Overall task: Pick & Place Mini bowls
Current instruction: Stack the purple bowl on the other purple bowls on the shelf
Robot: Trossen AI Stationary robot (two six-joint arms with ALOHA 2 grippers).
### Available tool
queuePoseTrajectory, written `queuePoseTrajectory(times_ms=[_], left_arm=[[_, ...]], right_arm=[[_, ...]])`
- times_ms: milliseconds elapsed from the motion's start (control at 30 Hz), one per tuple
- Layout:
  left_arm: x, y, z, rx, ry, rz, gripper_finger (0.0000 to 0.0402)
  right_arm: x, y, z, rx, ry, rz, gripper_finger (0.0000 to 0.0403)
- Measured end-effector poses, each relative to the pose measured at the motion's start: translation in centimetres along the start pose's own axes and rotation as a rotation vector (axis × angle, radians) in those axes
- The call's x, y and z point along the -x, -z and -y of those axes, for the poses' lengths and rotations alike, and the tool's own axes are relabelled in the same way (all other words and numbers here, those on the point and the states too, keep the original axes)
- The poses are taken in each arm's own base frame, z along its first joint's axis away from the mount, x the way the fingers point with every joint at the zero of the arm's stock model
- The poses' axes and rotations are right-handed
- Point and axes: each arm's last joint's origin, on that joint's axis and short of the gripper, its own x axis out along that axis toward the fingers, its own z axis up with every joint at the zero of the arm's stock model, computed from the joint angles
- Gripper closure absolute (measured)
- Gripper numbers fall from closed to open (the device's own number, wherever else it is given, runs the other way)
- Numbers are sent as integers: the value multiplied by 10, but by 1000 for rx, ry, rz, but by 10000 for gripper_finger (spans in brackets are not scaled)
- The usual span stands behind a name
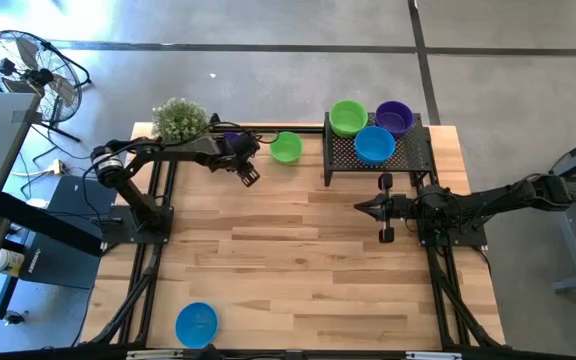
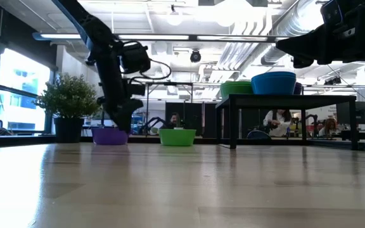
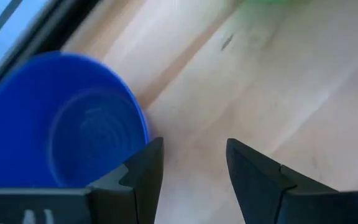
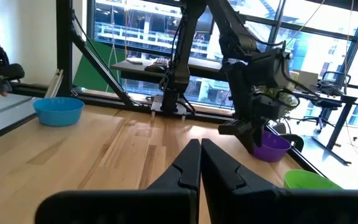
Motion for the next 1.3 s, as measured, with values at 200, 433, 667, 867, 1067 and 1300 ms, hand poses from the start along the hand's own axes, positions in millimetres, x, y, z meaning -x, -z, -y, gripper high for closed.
queuePoseTrajectory(times_ms=[200, 433, 667, 867, 1067, 1300], left_arm=[[15, -16, -5, -6, -12, -8, 231], [-1, -12, -20, 14, -35, -95, 231], [-23, -6, -20, 9, 43, -178, 235], [-26, -4, -17, -17, 51, -203, 308], [-11, -5, -14, -24, 137, -190, 393], [29, -4, 17, -106, 208, -102, 397]], right_arm=[[0, 0, 0, 0, 0, 1, 401], [0, 0, 0, 0, 0, 0, 401], [0, 0, 0, 0, 0, 0, 401], [0, 0, 0, 1, 0, -1, 401], [0, 0, 0, 1, 5, -1, 401], [0, 0, 0, 2, 10, -2, 401]])
